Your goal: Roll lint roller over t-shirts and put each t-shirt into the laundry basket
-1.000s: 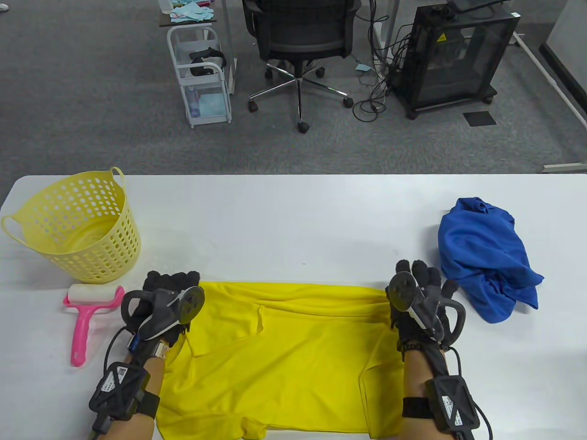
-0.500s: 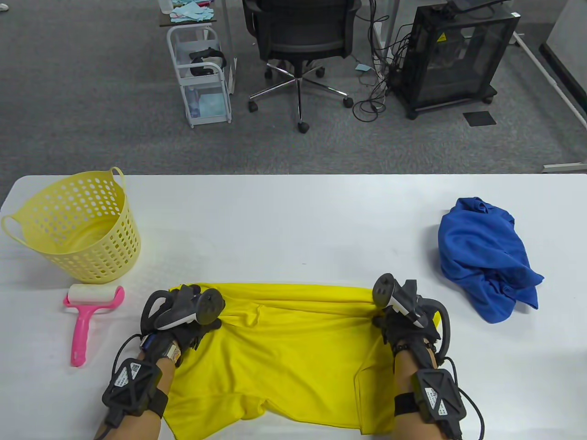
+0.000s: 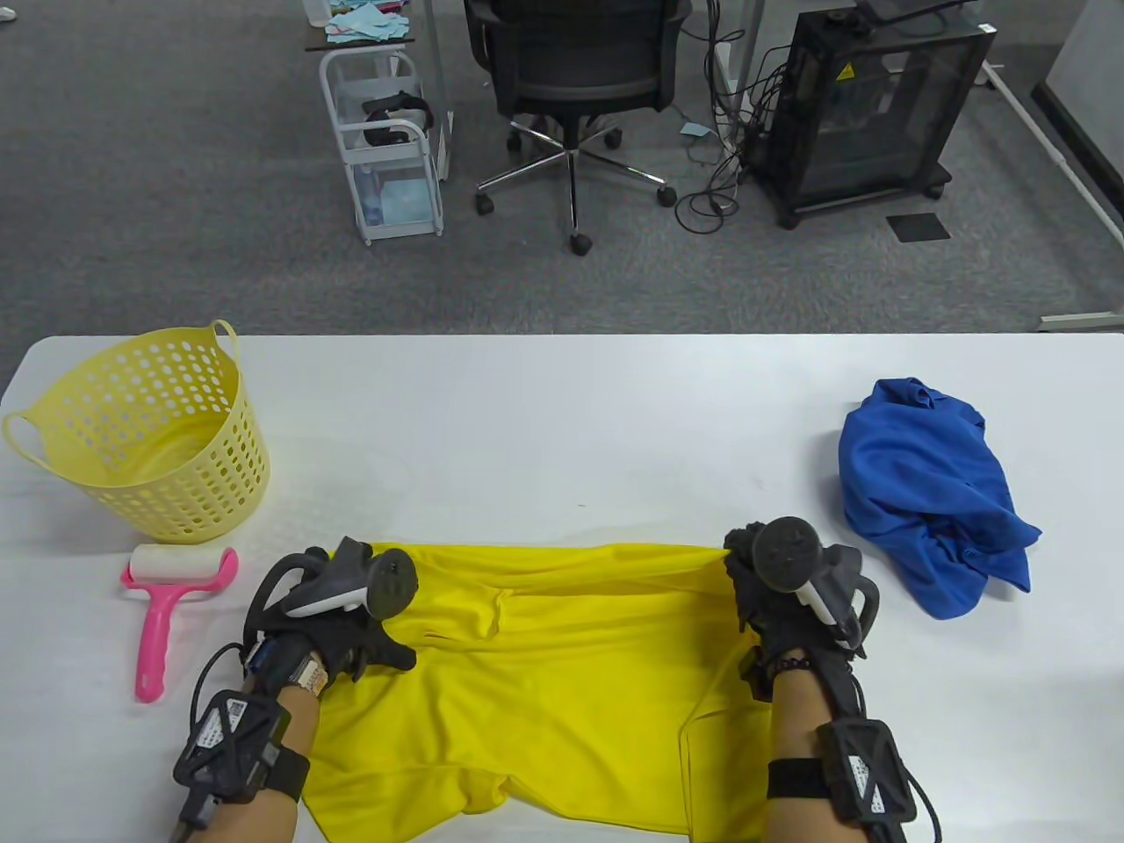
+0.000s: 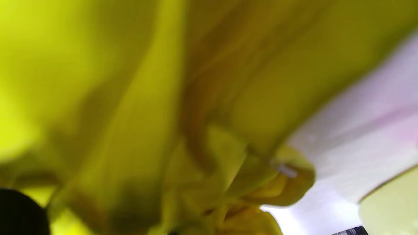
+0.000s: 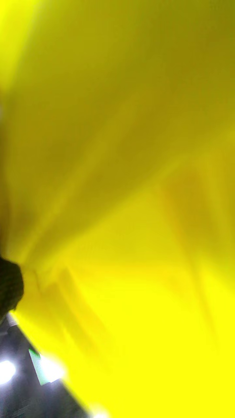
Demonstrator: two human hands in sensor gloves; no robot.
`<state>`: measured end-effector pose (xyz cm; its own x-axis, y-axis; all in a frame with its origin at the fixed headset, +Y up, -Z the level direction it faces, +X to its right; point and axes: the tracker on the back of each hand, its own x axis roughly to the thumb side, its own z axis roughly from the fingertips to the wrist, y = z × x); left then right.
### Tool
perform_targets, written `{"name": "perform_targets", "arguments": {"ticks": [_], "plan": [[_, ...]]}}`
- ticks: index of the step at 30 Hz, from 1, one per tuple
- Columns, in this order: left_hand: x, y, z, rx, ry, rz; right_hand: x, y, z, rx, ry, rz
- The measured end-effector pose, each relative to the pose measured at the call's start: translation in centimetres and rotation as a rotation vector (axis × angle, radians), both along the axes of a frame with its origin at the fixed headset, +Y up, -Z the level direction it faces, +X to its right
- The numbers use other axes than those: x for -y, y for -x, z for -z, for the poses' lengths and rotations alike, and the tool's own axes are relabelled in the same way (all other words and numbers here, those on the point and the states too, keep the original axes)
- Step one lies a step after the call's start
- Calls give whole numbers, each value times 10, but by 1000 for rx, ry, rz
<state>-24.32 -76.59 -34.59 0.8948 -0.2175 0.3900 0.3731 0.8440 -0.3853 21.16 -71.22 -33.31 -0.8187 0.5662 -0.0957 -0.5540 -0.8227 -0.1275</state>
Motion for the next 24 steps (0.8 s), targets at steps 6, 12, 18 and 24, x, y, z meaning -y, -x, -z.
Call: {"name": "perform_targets", "arguments": {"ticks": [6,12,18,24], "plan": [[-18,14,2,6,-141,-328,0,-11,0,23,-40,274],[-38,40,3,-136,148,-576,14,-16,7,-103,186,390],[-46,49,3,-95,292,-962,45,-26,8,-178,580,546],[-35,39,10,-265,-195,-452,19,1,7,255,-10,-349]]}}
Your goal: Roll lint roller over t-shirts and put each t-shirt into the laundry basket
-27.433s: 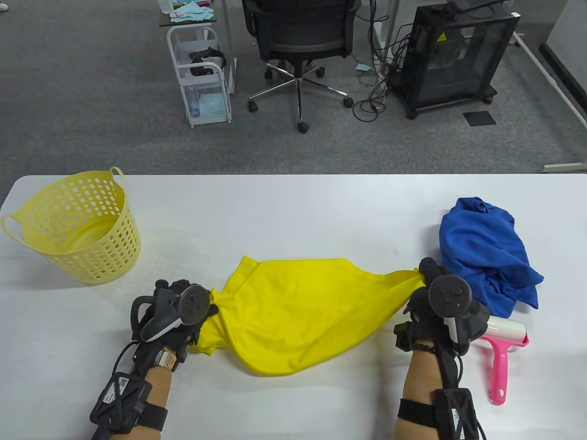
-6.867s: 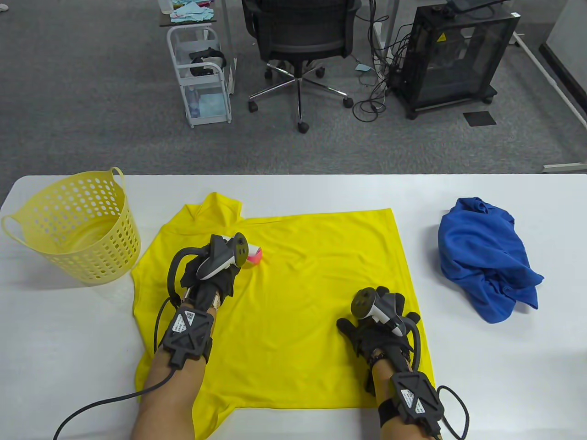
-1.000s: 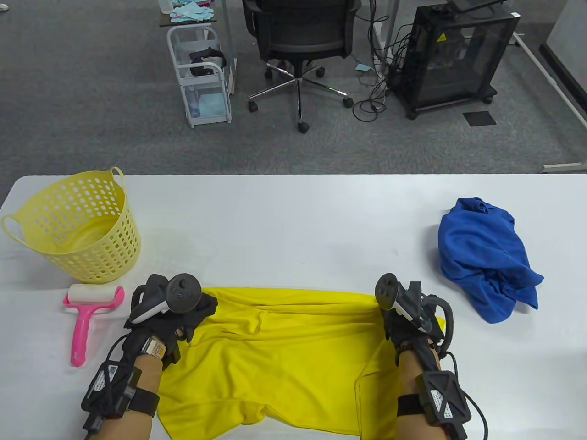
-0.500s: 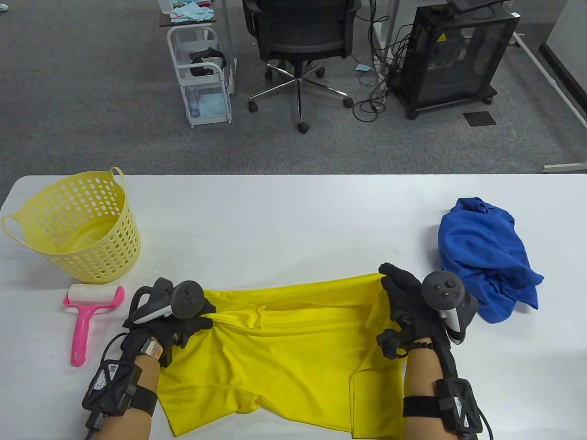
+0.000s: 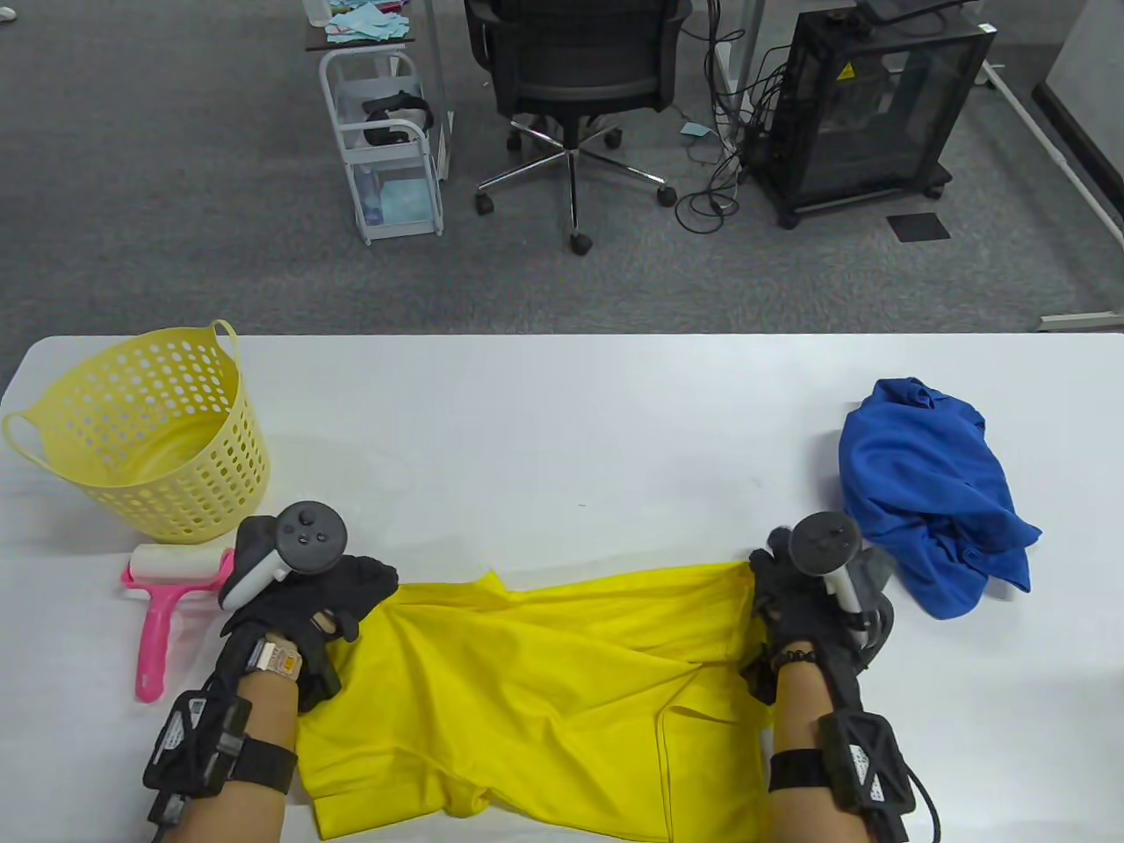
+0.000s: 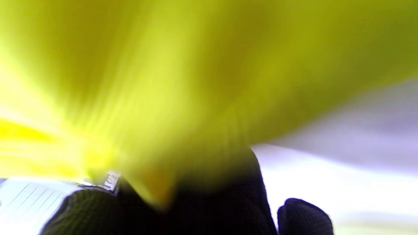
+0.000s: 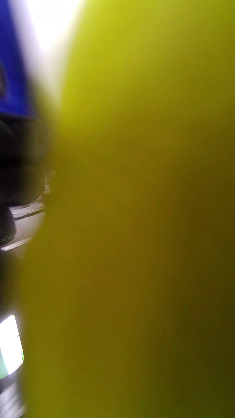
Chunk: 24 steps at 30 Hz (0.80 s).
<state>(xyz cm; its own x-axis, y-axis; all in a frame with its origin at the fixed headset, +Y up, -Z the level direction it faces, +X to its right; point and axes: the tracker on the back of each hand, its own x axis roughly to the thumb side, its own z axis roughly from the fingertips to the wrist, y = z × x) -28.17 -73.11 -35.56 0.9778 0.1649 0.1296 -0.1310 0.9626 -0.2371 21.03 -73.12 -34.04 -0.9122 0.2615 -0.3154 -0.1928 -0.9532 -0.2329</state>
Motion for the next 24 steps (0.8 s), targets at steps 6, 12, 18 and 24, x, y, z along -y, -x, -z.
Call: {"name": "perform_targets", "arguments": {"ticks": [6,12,18,24], "plan": [[-9,-12,-5,-18,-177,-74,-8,98,-10,-507,91,-107],[0,-23,-7,-2,-176,179,26,175,-33,-777,580,-261],[20,-22,5,-33,-135,298,16,166,-37,-834,612,-169],[-1,4,8,-345,-389,38,13,153,-33,-842,572,-93]]}}
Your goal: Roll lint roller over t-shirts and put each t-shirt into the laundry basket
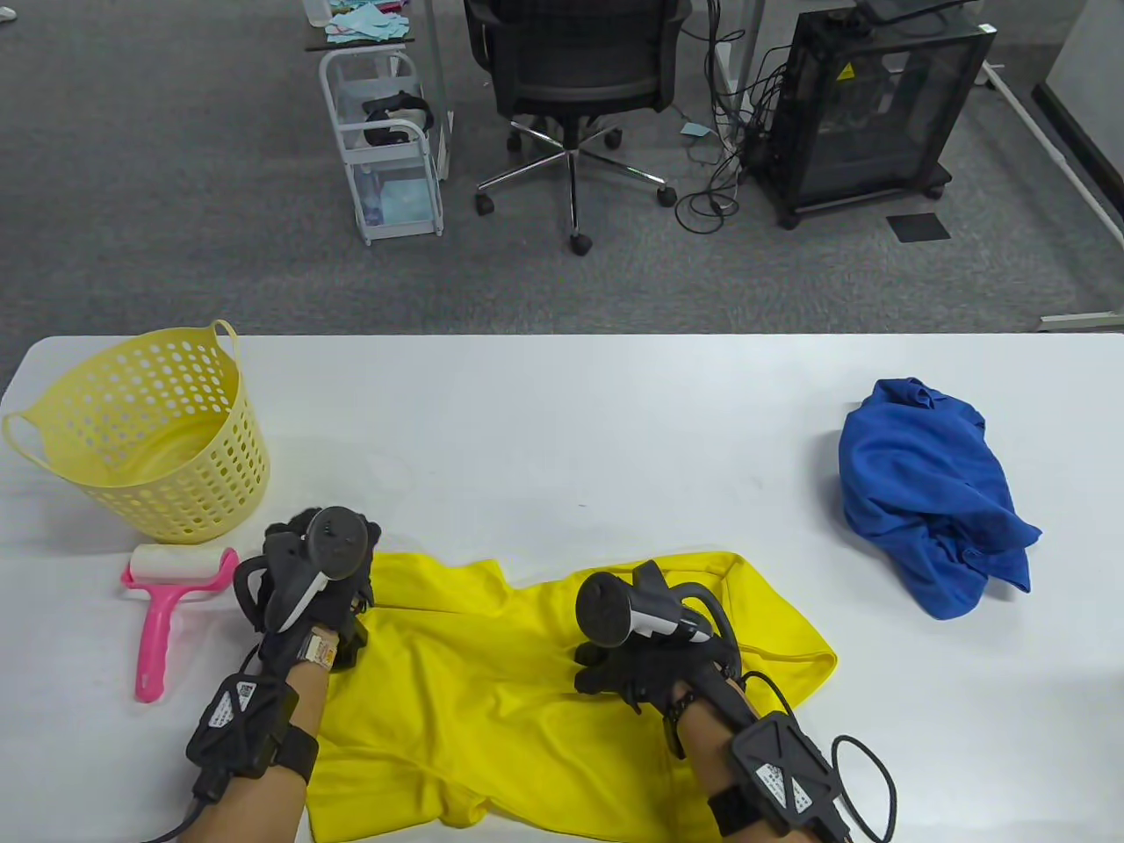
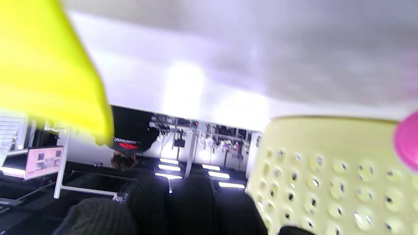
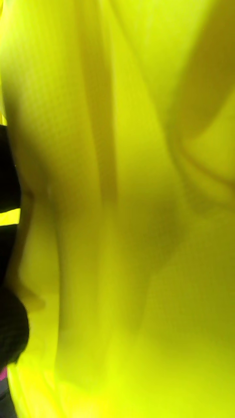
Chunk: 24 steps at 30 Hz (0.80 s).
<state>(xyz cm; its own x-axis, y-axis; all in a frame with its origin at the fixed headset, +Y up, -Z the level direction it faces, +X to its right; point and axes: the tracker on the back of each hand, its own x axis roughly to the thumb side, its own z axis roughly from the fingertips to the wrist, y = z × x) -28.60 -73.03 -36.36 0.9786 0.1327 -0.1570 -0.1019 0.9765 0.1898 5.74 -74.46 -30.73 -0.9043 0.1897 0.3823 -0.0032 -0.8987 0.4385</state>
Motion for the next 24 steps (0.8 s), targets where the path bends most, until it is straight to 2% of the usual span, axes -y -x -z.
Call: {"name": "perform_targets", "arguments": {"ticks": [3,5,6,8,10,11,12,13,14,17,18,20,21,22,23,24], "plan": [[1,-6,-4,80,43,80,-8,-7,5,105,-149,-20],[0,-22,-5,232,98,92,-14,-17,10,215,-304,-53],[1,-32,-7,267,138,109,-14,-24,14,259,-342,-112],[6,-53,-9,392,268,154,-11,-42,20,337,-267,-260],[9,-72,-16,424,239,279,-7,-61,25,390,-218,-311],[12,-80,-18,451,274,377,-4,-70,27,413,-151,-300],[15,-84,-19,438,320,427,-2,-75,28,429,-94,-284],[20,-86,-18,418,422,483,-1,-80,29,455,-50,-261],[22,-86,-17,395,466,495,0,-81,30,470,-52,-264],[27,-76,-9,356,446,416,12,-90,35,471,-4,-369],[30,-69,-6,338,486,382,16,-97,36,494,17,-358],[41,-56,-2,306,646,354,19,-110,38,538,67,-269],[48,-47,0,289,766,310,20,-120,39,575,81,-245],[51,-42,1,303,814,235,21,-126,39,591,81,-232],[54,-37,1,334,816,119,22,-135,38,628,70,-225],[54,-36,1,338,794,102,21,-142,39,664,44,-237]]}}
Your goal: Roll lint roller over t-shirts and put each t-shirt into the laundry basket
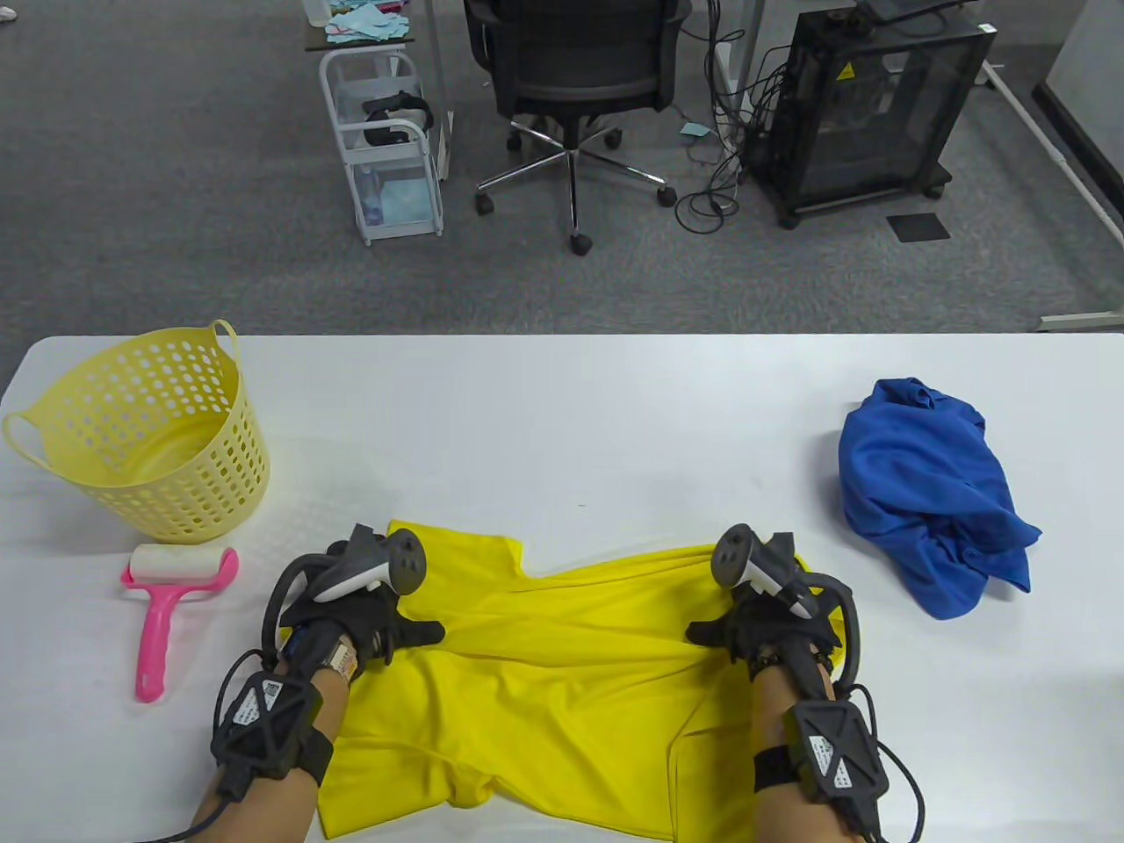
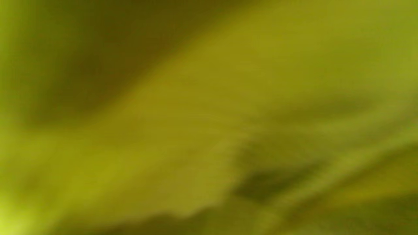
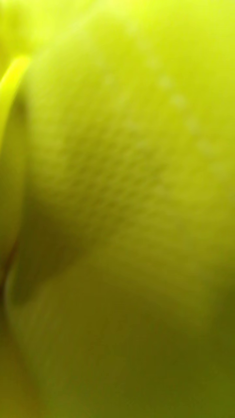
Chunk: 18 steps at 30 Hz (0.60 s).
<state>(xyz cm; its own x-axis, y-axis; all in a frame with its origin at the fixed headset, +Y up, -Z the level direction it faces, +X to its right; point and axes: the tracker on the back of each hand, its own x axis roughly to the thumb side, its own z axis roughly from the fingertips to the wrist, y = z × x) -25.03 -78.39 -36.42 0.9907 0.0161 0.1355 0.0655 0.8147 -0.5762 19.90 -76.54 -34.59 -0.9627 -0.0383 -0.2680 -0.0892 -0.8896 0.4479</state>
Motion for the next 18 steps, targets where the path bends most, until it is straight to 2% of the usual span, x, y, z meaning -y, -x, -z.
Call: {"name": "perform_targets", "arguments": {"ticks": [1,3,4,6,9,11,13,14,15,16,18], "plan": [[0,0,0,20,2,24,-3,-4,0,17,-44,-34],[-3,-2,-1,61,12,94,-15,-11,-1,55,-248,-161],[-6,-3,-2,70,8,114,-22,-18,-4,105,-419,-220],[-9,-4,-4,81,-4,140,-30,-25,-9,169,-520,-223],[-20,-3,-4,87,-60,163,-36,-22,-10,121,-549,-136],[-32,-5,-5,101,-174,132,-31,-9,-5,9,-496,24],[-47,-11,-10,86,-469,52,-30,14,-2,-59,-452,43],[-50,-15,-14,111,-570,-7,-29,26,-2,-137,-447,34],[-51,-24,-16,183,-608,-65,-26,41,-1,-233,-458,11],[-50,-28,-17,190,-607,-64,-24,48,-1,-272,-463,-6],[-41,-41,-20,230,-578,29,-13,65,1,-344,-416,-71]]}}
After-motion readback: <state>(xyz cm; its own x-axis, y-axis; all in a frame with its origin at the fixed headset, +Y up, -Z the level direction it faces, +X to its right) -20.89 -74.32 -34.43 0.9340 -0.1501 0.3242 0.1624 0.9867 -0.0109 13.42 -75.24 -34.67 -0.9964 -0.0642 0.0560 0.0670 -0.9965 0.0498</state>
